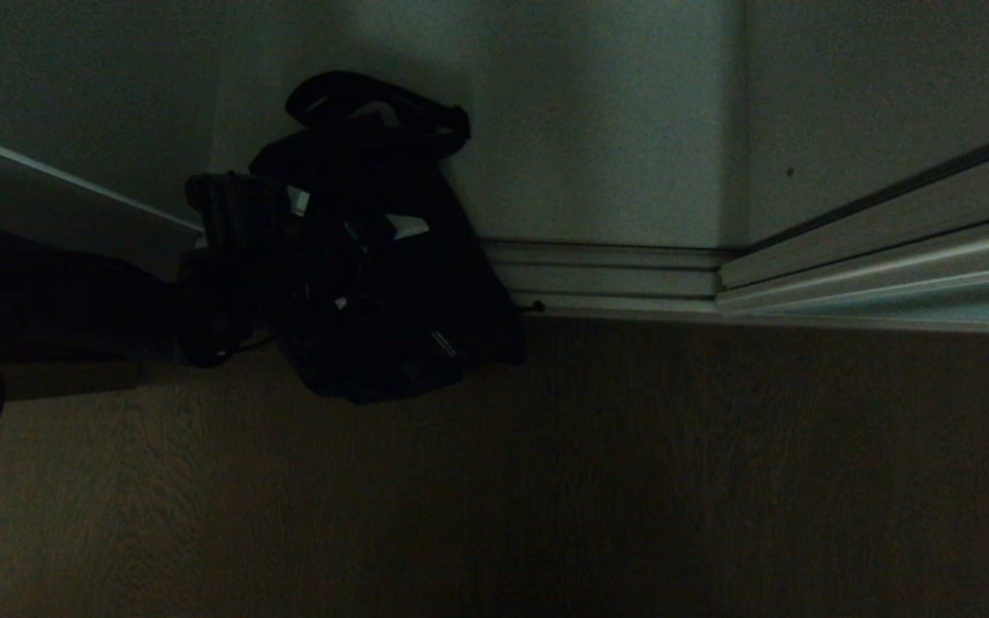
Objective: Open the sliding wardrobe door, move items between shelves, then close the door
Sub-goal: Place the bag on the lower shelf
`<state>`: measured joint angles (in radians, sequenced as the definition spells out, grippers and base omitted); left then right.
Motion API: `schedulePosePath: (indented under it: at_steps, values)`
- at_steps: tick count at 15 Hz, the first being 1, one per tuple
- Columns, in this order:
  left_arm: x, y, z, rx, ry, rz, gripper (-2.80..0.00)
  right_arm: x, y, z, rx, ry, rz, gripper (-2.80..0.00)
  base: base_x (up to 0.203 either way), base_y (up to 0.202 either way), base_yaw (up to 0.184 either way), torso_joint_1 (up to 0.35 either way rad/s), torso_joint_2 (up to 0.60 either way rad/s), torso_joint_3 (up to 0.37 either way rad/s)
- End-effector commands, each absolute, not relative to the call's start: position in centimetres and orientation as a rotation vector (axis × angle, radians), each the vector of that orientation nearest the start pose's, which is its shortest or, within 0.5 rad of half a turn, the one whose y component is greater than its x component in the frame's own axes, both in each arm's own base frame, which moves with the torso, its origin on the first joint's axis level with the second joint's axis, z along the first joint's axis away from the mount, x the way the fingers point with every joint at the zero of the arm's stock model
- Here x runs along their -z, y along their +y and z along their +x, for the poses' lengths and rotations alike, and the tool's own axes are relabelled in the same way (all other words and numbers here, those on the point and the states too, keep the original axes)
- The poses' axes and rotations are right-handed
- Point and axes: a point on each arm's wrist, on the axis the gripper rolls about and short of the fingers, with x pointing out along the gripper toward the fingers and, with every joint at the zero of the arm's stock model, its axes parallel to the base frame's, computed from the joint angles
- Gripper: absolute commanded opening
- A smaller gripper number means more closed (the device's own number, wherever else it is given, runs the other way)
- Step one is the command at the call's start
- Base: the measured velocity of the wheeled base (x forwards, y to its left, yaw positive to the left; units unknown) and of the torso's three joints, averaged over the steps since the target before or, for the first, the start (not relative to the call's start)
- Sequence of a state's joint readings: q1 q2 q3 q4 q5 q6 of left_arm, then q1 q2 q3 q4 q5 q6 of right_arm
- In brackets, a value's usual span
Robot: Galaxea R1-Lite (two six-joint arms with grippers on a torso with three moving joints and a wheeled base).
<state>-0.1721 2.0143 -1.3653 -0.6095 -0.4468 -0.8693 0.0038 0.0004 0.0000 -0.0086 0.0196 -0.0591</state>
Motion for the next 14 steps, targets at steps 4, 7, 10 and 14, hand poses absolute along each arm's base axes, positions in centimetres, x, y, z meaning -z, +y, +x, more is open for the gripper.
schedulePosePath:
  at_steps: [4, 7, 10, 14]
  values:
    - [-22.7, -8.1, 40.5, 0.577, 0.293, -0.892, -2.8, -7.6, 0.0, -2.3, -0.024, -0.012, -0.06, -2.8, 0.0, 0.0, 0.0, 0.0, 0.0, 0.0]
    - [-22.5, -8.1, 40.6, 0.579, 0.301, -0.893, -2.8, -7.6, 0.0, -2.3, -0.024, -0.011, -0.06, -2.8, 0.0, 0.0, 0.0, 0.0, 0.0, 0.0]
    - [-22.4, -8.2, 40.8, 0.588, 0.284, -0.891, -2.8, -7.6, 0.0, -2.3, -0.024, -0.012, -0.06, -2.8, 0.0, 0.0, 0.0, 0.0, 0.0, 0.0]
    - [-24.5, -8.9, 40.8, 0.658, 0.203, -0.99, -2.8, -7.6, 0.0, -2.3, -0.024, -0.011, -0.06, -2.8, 0.0, 0.0, 0.0, 0.0, 0.0, 0.0]
